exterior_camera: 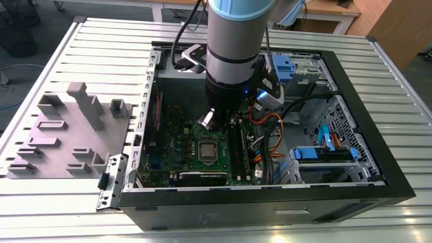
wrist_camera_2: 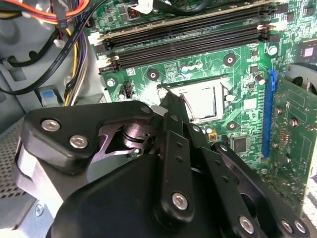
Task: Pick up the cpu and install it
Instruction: 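Install the first cpu locking lever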
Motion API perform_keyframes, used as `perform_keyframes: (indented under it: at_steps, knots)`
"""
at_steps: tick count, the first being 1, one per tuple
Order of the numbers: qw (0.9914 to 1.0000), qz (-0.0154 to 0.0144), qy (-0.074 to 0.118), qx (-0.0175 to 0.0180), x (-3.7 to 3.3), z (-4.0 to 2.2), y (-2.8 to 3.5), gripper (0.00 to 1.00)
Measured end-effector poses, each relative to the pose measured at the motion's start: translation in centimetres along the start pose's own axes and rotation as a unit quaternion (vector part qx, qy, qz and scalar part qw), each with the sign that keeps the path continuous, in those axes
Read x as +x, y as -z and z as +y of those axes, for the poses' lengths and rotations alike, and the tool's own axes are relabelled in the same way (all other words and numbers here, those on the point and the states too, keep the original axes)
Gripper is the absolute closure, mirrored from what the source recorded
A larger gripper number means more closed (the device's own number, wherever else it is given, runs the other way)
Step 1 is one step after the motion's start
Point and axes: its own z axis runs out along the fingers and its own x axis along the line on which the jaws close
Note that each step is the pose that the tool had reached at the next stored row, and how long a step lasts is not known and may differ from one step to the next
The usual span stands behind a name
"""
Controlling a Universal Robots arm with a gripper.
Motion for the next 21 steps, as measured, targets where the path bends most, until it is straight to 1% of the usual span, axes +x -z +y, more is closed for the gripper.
perform_keyframes:
  at_steps: [4,8,14,21]
  knots:
    - [0.99980,-0.0002,-0.020,0.0010,0.04,-0.03,-0.27,0.89]
    - [0.99941,-0.0003,-0.034,0.0022,0.10,-0.07,-0.63,0.89]
    - [0.99885,0.0016,-0.048,0.0044,0.25,-0.14,-1.17,0.89]
    - [0.99819,0.0030,-0.060,0.0061,0.52,0.13,-1.49,0.89]
